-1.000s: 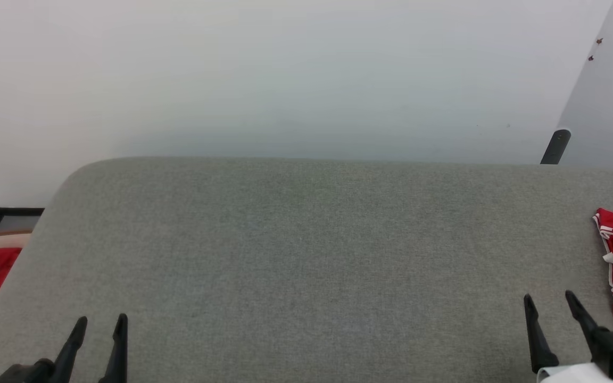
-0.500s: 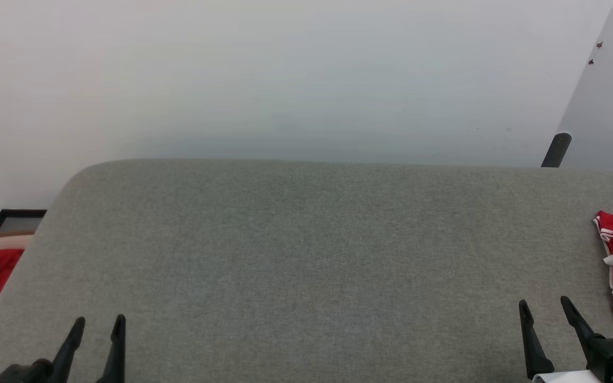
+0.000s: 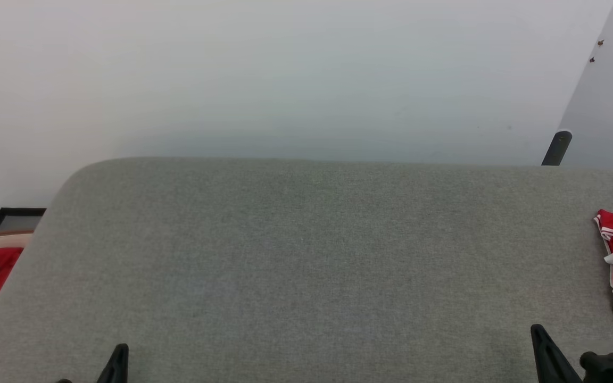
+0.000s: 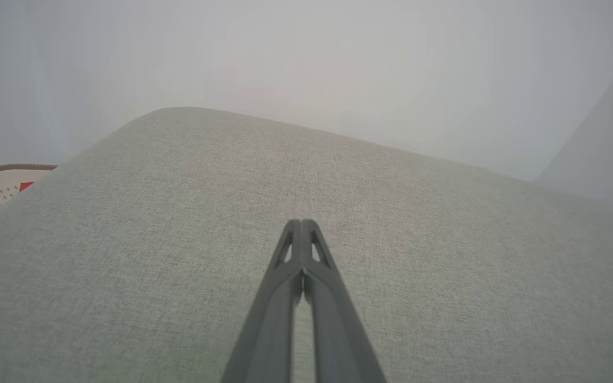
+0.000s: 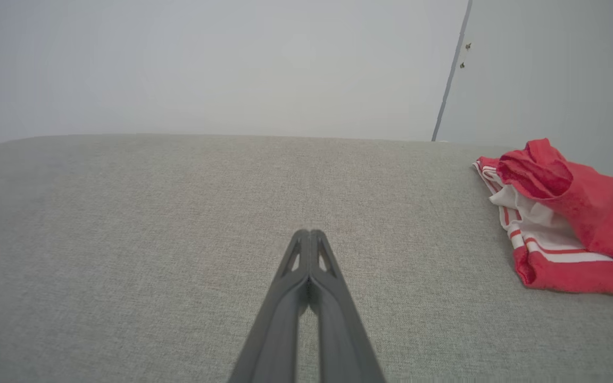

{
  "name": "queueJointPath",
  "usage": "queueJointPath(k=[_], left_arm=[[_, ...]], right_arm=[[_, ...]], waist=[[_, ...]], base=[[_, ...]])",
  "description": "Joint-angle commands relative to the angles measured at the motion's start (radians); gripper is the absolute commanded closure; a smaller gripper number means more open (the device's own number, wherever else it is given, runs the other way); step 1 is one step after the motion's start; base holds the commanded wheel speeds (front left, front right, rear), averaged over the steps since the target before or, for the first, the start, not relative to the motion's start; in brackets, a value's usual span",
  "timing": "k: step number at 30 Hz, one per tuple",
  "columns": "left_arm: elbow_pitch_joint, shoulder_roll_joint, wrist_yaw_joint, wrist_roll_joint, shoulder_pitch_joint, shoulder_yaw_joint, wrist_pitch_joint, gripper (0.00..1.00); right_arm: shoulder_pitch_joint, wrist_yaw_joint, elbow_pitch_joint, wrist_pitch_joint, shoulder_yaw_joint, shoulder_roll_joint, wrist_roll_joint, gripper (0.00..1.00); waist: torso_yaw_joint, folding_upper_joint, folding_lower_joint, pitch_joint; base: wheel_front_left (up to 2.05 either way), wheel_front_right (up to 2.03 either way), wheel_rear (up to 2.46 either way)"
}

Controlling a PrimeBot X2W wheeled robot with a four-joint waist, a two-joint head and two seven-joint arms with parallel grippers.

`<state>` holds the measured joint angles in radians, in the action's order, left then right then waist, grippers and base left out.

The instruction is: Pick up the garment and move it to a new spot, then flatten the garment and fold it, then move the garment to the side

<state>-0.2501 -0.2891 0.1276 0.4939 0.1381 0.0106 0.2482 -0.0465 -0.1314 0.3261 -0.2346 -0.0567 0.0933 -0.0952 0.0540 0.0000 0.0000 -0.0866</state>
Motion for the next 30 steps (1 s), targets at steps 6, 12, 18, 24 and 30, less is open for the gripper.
queueJointPath(k=[6,12,18,24,30], left_arm=[[0.014,0.010,0.000,0.116,-0.041,-0.020,-0.034,1.00],[0.014,0.029,0.001,0.202,-0.059,-0.029,-0.062,1.00],[0.013,0.047,0.001,0.282,-0.076,-0.038,-0.088,1.00],[0.013,0.064,0.001,0.357,-0.092,-0.046,-0.113,1.00],[0.013,0.080,0.001,0.427,-0.108,-0.053,-0.135,1.00]], right_arm=[[0.037,0.000,-0.022,0.034,-0.010,0.001,-0.158,1.00],[0.045,0.000,-0.032,0.058,-0.011,-0.002,-0.276,1.00],[0.054,0.000,-0.038,0.082,-0.014,-0.006,-0.384,1.00],[0.063,0.000,-0.043,0.105,-0.018,-0.009,-0.486,1.00],[0.074,0.000,-0.047,0.128,-0.021,-0.012,-0.581,1.00]], waist=[[-0.003,0.0000,0.0000,0.005],[-0.006,0.0000,0.0000,0.009],[-0.008,0.0000,0.0000,0.014],[-0.011,0.0000,0.0000,0.018],[-0.014,0.0000,0.0000,0.022]], base=[[0.00,0.00,0.00],[0.00,0.00,0.00],[0.00,0.00,0.00],[0.00,0.00,0.00],[0.00,0.00,0.00]])
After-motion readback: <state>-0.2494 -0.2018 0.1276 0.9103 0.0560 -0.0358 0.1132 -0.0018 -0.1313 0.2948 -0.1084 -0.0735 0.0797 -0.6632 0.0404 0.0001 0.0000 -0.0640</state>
